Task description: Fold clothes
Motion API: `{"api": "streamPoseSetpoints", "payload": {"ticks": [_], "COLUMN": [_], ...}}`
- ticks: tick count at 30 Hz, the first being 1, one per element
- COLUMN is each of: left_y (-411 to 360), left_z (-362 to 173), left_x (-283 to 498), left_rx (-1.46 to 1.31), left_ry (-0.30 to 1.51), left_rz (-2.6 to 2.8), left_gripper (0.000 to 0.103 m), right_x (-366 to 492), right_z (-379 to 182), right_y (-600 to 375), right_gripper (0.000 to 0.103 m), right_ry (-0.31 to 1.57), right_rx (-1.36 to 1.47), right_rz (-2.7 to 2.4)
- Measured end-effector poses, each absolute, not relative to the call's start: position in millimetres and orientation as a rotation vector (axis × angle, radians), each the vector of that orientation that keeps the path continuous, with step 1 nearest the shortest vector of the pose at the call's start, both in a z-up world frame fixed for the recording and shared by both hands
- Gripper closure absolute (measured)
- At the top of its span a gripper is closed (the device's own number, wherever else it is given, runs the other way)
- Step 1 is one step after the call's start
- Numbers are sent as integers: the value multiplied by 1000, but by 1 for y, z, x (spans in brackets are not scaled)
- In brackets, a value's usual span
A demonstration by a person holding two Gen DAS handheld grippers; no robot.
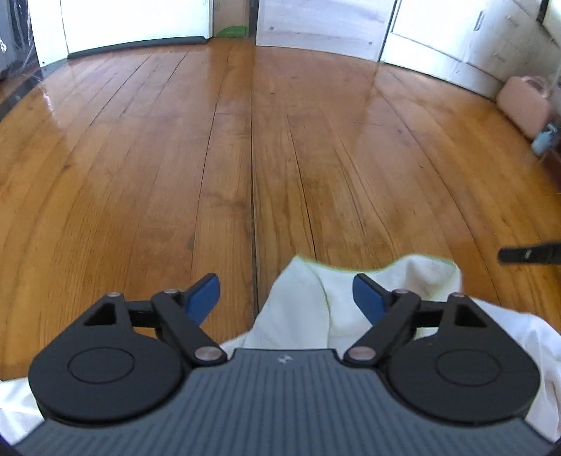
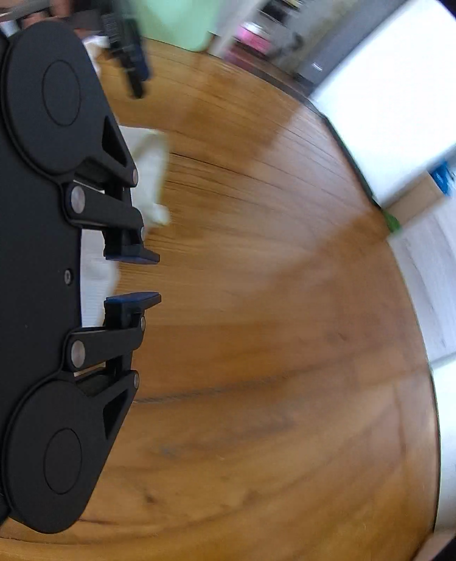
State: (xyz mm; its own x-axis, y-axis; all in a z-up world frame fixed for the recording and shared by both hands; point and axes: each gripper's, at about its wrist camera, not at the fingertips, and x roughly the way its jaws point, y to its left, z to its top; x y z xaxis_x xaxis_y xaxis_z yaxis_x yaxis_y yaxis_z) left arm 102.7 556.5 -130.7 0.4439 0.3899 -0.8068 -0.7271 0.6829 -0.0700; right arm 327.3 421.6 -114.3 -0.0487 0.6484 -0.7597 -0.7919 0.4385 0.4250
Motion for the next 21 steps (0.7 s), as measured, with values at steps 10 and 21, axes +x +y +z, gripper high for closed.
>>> {"api": "streamPoseSetpoints", "payload": {"ticks": [10,21], "left_y": [587,561], "left_z": [-157,-162], "left_x": [21,-26], "left_rx": [-502,-296], "left_ry": [889,949], "left_rz": [790,553], "left_gripper": [29,12], "right_x": [246,249], "right_z": [-120,-129], "right_y": [460,510], "right_gripper": [22,94], "right_ry": [840,813], "right_rx": [-594,-714], "right_rz": [1390,1182]}}
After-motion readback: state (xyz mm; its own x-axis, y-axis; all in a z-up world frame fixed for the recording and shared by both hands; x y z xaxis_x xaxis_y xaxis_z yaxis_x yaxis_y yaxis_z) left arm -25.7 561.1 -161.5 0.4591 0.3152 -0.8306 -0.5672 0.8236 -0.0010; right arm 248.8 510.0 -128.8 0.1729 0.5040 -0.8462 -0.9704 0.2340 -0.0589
